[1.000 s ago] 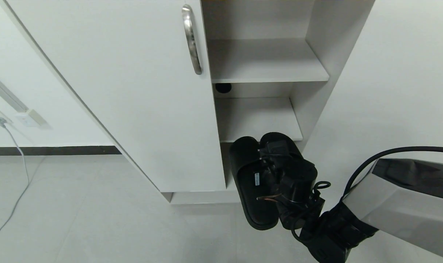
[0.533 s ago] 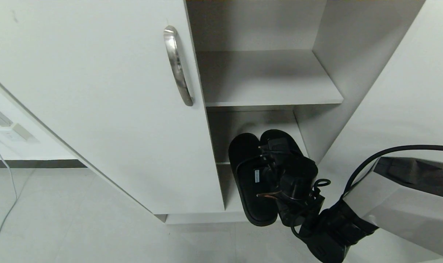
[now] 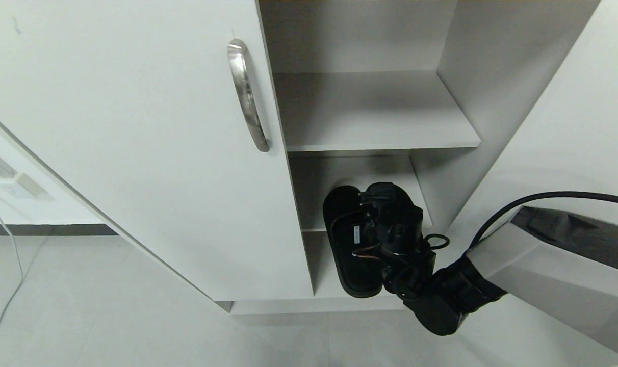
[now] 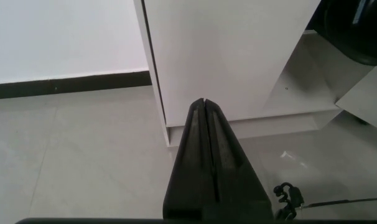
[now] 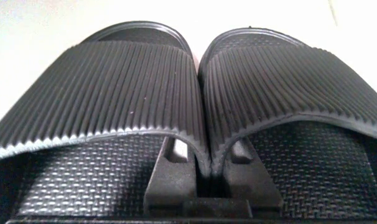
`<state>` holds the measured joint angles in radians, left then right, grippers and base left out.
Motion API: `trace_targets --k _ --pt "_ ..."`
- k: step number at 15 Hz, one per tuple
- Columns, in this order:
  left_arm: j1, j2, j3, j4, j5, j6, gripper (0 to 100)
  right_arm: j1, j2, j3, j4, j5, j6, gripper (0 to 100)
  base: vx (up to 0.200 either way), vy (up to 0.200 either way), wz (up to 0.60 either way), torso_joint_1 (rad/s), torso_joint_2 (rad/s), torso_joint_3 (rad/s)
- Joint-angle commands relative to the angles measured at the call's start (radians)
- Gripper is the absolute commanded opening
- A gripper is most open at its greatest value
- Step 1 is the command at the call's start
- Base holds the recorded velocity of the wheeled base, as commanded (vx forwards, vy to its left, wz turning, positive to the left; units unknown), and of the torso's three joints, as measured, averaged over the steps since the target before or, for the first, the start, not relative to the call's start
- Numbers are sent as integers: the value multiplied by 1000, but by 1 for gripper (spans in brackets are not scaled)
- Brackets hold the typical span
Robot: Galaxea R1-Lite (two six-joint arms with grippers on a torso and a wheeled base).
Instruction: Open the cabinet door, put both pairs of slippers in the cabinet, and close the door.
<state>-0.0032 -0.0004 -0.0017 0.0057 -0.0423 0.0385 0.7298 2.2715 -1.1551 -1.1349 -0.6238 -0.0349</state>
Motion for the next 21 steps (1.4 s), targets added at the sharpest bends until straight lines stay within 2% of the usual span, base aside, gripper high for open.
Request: trace_targets --k 1,5,8,16,21 --pt "0 0 0 0 -1 0 0 -15 40 -127 69 -1 9 0 0 0 0 0 0 0" --pt "0 0 0 0 1 -2 0 -49 126 -368 205 -1 7 0 0 0 0 0 0 0" --pt "0 0 0 0 1 -3 0 -73 171 -485 270 -1 9 0 0 0 0 0 0 0" --pt "0 0 0 0 1 -3 0 -90 230 -680 396 -25 7 0 0 0 0 0 0 0" --pt "0 0 0 0 1 -3 0 -98 246 -709 415 -39 7 0 0 0 0 0 0 0"
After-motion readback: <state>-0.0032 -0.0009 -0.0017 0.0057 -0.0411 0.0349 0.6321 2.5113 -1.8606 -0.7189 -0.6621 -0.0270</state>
